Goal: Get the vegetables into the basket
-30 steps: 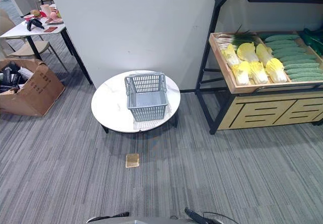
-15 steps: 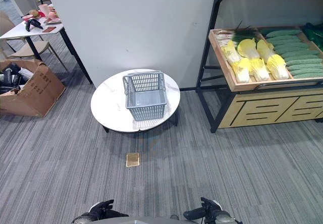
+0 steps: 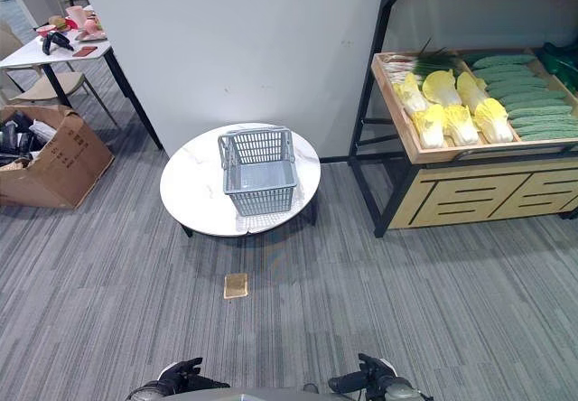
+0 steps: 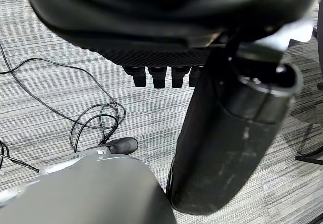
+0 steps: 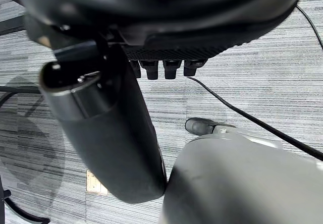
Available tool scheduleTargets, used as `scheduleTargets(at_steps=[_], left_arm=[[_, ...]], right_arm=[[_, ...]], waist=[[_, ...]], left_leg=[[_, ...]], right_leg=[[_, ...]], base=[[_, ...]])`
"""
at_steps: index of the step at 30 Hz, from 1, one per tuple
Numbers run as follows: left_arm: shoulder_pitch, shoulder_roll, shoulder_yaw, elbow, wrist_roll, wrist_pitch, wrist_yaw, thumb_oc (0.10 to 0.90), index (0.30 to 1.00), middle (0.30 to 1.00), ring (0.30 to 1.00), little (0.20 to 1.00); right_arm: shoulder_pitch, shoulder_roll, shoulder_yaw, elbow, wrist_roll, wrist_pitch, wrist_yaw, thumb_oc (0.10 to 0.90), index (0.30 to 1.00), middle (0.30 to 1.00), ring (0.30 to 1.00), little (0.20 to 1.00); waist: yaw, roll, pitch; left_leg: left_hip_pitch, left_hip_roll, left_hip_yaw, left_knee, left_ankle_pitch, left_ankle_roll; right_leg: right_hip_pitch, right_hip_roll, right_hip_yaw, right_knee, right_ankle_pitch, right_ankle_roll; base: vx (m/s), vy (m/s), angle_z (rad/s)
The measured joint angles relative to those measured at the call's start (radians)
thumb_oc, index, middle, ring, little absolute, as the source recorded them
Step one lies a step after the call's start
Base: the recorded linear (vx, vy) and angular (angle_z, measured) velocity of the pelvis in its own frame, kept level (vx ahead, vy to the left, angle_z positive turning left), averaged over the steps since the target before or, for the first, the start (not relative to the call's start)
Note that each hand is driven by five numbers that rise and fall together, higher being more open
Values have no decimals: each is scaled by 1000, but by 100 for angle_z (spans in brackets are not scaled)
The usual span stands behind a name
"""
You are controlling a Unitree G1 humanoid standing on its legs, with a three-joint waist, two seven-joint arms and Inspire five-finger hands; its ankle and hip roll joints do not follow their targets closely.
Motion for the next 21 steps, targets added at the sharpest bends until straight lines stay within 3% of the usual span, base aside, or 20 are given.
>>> scheduleTargets(at_steps=[13, 21], left_arm=[[-9, 10, 1, 2, -1, 5, 0, 900, 1000, 1000, 1000, 1000], [-22, 34, 1, 6, -1, 11, -1, 900, 1000, 1000, 1000, 1000]], right_arm=[[-4, 1, 2, 1, 0, 2, 6, 900, 1000, 1000, 1000, 1000], [-22, 3, 17, 3, -1, 12, 13, 900, 1000, 1000, 1000, 1000]], waist=[[4, -12, 3], [6, -50, 5]], left_leg=[[-9, -2, -1, -5, -5, 5], [-25, -8, 4, -6, -14, 19]], right_leg=[[-8, -1, 0, 0, -1, 2], [-38, -6, 3, 27, -11, 16]], base=[[43, 67, 0], [78, 96, -3]])
